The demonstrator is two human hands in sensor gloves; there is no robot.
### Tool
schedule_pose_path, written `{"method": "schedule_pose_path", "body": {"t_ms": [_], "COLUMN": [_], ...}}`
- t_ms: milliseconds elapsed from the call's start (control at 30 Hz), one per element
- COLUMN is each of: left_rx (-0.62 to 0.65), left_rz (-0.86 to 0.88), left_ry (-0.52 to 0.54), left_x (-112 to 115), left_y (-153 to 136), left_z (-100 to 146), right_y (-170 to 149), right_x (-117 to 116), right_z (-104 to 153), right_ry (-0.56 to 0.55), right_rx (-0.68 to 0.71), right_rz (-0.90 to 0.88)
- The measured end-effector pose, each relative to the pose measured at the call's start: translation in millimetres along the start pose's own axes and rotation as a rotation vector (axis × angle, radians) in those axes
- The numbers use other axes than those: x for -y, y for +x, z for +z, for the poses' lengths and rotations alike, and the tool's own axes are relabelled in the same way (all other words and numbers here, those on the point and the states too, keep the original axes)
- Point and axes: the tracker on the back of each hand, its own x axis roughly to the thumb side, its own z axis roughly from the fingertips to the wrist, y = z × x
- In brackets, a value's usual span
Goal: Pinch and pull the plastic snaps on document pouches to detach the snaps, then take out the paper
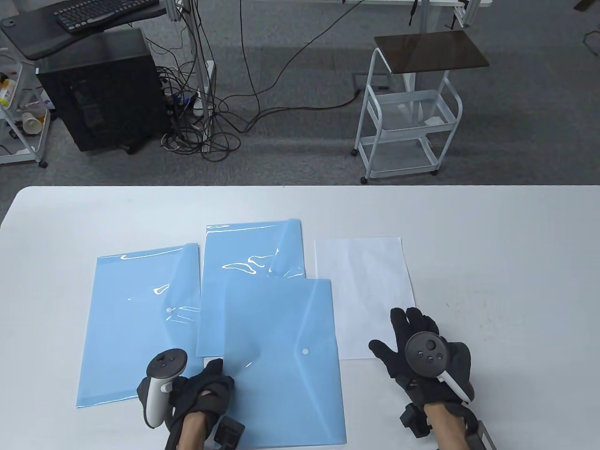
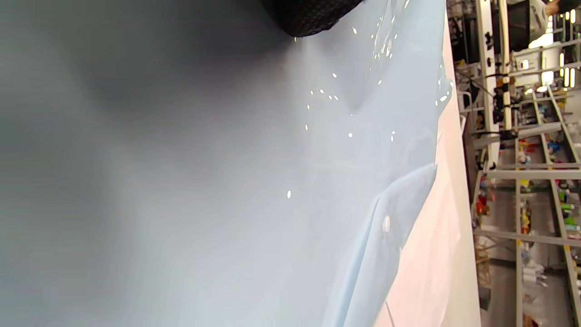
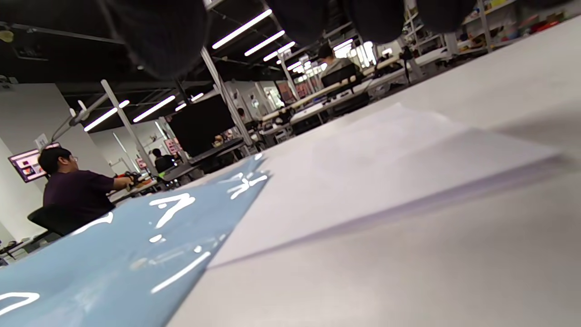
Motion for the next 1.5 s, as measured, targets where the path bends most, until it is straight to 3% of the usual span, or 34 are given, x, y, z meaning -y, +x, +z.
{"method": "schedule_pose_path", "body": {"t_ms": [367,667,933,1500], "left_rx": [0.121,0.134,0.126,0.056], "left_rz": [0.091,0.092,0.102,0.014], "left_ry": [-0.027,0.132,0.207,0.272], "left_x": [-6.2,-45.4,-68.2,-77.3], "left_y": [14.9,42.2,67.0,102.2], "left_z": [14.8,18.7,-4.7,-64.8], "right_y": [-17.2,-20.7,-22.3,-22.2], "right_x": [8.3,13.3,12.5,9.7], "right_z": [7.3,10.5,11.1,9.7], "right_ry": [-0.035,-0.051,-0.046,-0.012], "right_rx": [-0.040,-0.043,-0.038,-0.019], "right_rz": [-0.066,-0.121,-0.136,-0.171]}}
